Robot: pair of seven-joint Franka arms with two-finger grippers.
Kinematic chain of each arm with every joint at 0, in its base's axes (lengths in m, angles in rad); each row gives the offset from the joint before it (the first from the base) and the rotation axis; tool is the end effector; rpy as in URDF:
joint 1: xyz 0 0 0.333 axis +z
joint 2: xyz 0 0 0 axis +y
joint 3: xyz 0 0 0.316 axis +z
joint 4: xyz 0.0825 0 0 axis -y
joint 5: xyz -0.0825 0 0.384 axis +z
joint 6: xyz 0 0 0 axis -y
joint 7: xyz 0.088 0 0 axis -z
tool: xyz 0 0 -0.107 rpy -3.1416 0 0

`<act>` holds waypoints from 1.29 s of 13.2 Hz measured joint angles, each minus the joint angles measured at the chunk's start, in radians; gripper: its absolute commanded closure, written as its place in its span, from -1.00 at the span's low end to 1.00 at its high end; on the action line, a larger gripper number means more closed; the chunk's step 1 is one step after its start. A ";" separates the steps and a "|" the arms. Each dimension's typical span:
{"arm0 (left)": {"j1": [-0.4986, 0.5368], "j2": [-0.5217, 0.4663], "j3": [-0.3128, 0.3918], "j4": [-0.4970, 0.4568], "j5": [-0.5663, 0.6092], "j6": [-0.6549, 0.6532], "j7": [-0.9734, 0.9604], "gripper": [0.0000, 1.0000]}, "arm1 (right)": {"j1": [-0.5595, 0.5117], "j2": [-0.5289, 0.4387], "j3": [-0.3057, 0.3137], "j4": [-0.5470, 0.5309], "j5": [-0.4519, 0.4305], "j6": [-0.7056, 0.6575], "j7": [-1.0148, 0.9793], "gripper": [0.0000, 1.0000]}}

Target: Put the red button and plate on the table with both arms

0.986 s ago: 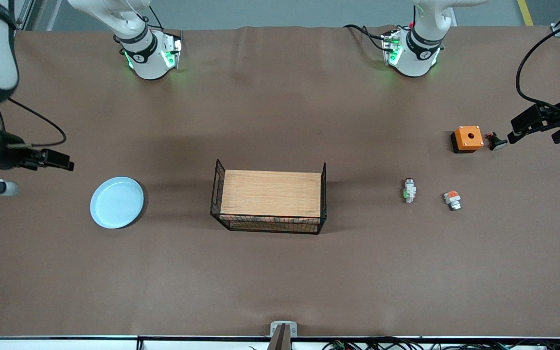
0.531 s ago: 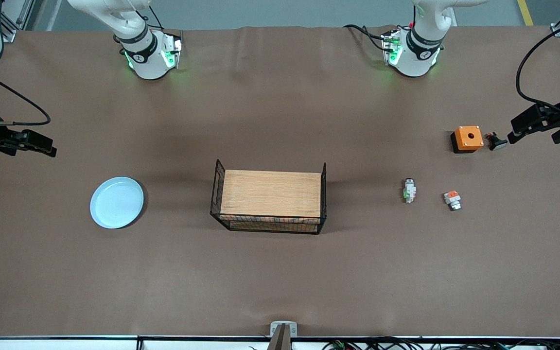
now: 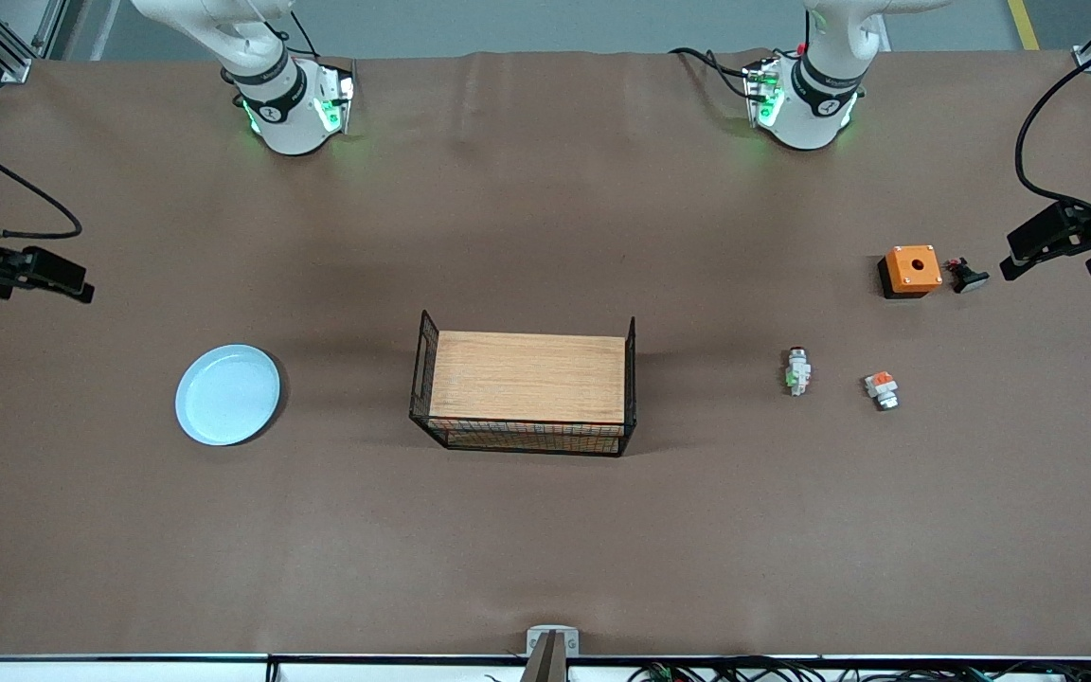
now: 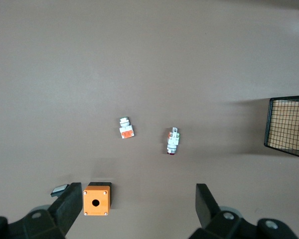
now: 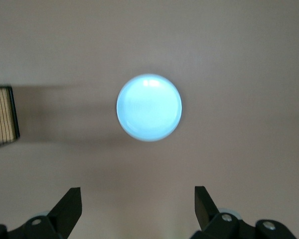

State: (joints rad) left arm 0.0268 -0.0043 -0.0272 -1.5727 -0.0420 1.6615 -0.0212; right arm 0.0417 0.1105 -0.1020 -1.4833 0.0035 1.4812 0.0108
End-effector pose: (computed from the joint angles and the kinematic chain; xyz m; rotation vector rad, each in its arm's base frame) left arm 0.5625 -0.0044 0.6345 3.0952 0.0351 0.1435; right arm 0.5771 -0.0311 0.5957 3.1297 -0.1111 -0.1758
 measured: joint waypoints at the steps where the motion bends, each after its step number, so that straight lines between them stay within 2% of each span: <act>1: 0.000 0.000 0.000 0.000 0.000 0.000 0.000 -0.99 | 0.000 -0.007 -0.002 0.005 0.001 -0.029 0.002 -1.00; 8: 0.000 0.000 0.000 0.001 0.000 0.000 0.000 -0.99 | 0.007 -0.085 0.008 -0.010 0.003 -0.055 0.079 -1.00; 13: 0.000 0.000 0.000 0.001 0.000 0.000 0.000 -0.99 | -0.001 -0.173 0.012 -0.135 0.003 0.009 0.060 -1.00; 17: -0.002 0.000 -0.002 0.001 0.000 0.000 0.000 -0.99 | -0.023 -0.193 0.028 -0.161 0.003 0.011 0.059 -1.00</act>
State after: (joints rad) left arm 0.0251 -0.0045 -0.0287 -1.5714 -0.0420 1.6615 -0.0213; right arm 0.0185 -0.0825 -0.0741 -1.6439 0.0069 1.4925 0.0702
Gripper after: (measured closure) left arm 0.000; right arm 0.000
